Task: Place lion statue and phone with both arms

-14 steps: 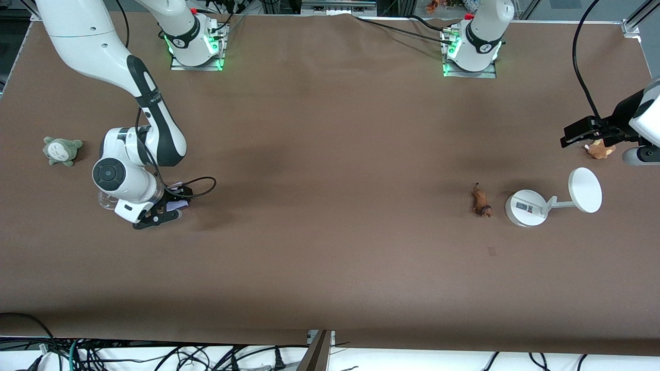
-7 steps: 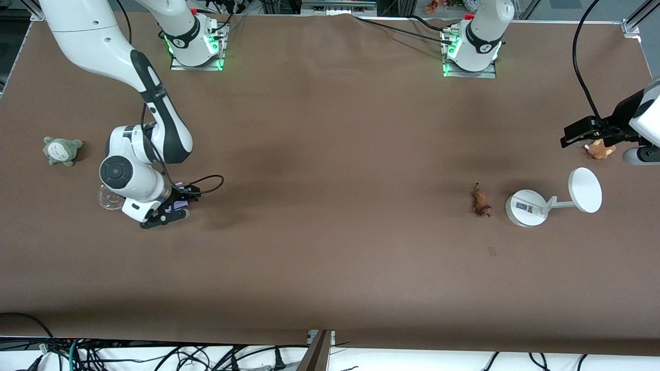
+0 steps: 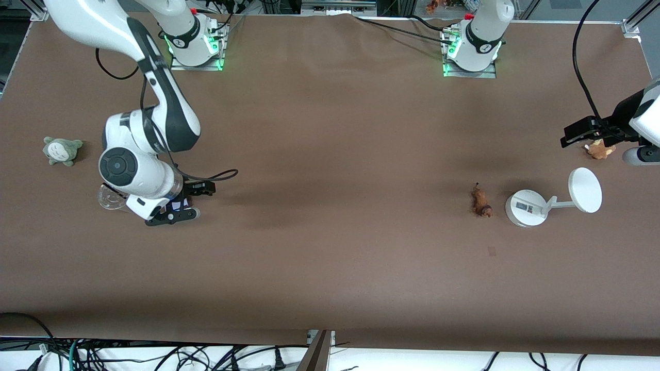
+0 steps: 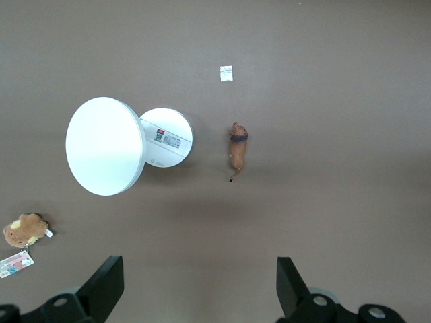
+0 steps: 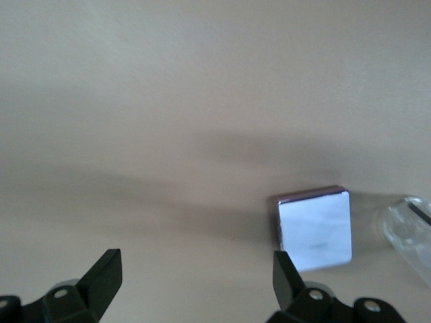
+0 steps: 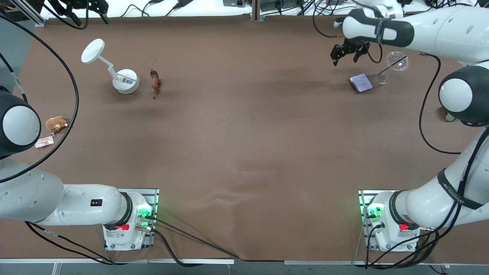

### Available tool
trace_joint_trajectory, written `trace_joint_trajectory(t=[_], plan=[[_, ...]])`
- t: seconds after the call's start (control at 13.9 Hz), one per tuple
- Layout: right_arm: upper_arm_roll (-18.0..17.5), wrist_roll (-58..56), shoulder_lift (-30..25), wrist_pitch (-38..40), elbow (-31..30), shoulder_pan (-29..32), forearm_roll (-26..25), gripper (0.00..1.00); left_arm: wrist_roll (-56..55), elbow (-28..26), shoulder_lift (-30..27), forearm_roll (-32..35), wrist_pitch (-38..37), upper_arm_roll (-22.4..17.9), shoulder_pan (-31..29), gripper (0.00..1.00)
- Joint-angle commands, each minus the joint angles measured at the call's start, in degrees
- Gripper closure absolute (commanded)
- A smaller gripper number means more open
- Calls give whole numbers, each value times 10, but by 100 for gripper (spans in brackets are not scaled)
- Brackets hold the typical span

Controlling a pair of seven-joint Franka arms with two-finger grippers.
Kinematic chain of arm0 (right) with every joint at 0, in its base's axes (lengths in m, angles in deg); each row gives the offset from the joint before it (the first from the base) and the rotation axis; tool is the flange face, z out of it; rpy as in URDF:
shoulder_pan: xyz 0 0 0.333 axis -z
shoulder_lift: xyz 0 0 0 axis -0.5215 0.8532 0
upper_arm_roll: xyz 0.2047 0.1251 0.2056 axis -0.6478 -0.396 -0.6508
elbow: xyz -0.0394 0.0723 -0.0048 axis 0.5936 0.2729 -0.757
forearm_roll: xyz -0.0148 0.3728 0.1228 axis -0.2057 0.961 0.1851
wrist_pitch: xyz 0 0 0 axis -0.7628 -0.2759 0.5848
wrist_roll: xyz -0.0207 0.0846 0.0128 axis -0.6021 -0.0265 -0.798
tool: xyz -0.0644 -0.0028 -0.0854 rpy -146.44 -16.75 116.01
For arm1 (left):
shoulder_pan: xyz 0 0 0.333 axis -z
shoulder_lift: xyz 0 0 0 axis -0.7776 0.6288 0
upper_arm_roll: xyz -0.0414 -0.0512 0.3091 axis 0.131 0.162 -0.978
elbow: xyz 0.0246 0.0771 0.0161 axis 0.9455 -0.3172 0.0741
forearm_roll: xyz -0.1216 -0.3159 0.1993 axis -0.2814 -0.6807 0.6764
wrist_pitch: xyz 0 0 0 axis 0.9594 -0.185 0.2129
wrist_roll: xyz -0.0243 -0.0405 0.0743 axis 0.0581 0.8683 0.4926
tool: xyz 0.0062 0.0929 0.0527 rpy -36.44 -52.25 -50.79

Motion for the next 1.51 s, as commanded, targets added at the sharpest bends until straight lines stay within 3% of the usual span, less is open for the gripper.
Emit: trace_joint_trajectory(t=[0.0,0.29,0.65,0.86,1.08,1.44], plan=[[-5,17,-31,97,60,4,3,1,2,17,8,11,-5,4,-3,0],[4,18,-82,196,126,5,1,1,0,17,9,14,-5,4,-1,0],[19,14,-152,241,128,6,0,0,-1,35,17,17,-6,4,-1,0],[20,10,-160,291,130,7,-1,0,-2,44,19,17,-6,4,-1,0],[30,-1,-161,342,178,7,10,0,-4,44,22,13,-7,4,0,0],[36,-4,-202,365,171,21,14,0,-5,44,22,16,-7,4,3,0]])
